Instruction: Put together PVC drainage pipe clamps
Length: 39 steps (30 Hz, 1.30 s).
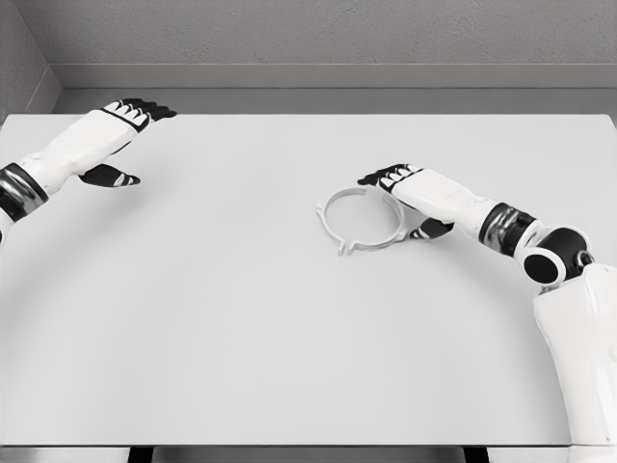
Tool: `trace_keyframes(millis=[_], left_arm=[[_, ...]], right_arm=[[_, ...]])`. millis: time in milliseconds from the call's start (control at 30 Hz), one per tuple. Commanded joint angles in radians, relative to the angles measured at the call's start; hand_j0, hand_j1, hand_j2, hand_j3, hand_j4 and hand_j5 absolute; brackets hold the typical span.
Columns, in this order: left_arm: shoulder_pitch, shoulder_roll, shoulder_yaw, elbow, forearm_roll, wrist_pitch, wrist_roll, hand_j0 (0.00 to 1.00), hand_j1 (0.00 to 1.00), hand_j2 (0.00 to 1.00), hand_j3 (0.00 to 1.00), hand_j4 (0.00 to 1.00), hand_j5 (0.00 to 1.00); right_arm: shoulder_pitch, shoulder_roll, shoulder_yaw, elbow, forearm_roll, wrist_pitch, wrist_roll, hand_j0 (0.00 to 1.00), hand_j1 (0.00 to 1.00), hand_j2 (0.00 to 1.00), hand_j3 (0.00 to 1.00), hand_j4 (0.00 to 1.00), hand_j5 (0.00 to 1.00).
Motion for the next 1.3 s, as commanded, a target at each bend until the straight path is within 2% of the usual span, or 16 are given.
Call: trace_keyframes(millis=[0,1267], left_arm=[[0.000,0.001,0.002,0.000,0.007,0.000,0.000,1.00,1.00,1.00,1.00,1.00,1.00],[-0.008,0.001,0.003,0.014,0.007,0.000,0.000,1.00,1.00,1.00,1.00,1.00,1.00]], right_arm=[[0.000,0.001,0.000,-0.002,-0.007,0.003,0.000,1.00,1.00,1.00,1.00,1.00,1.00],[-0.034,0.029,0.017,0.029,-0.005,0.003,0.000,1.00,1.00,1.00,1.00,1.00,1.00]])
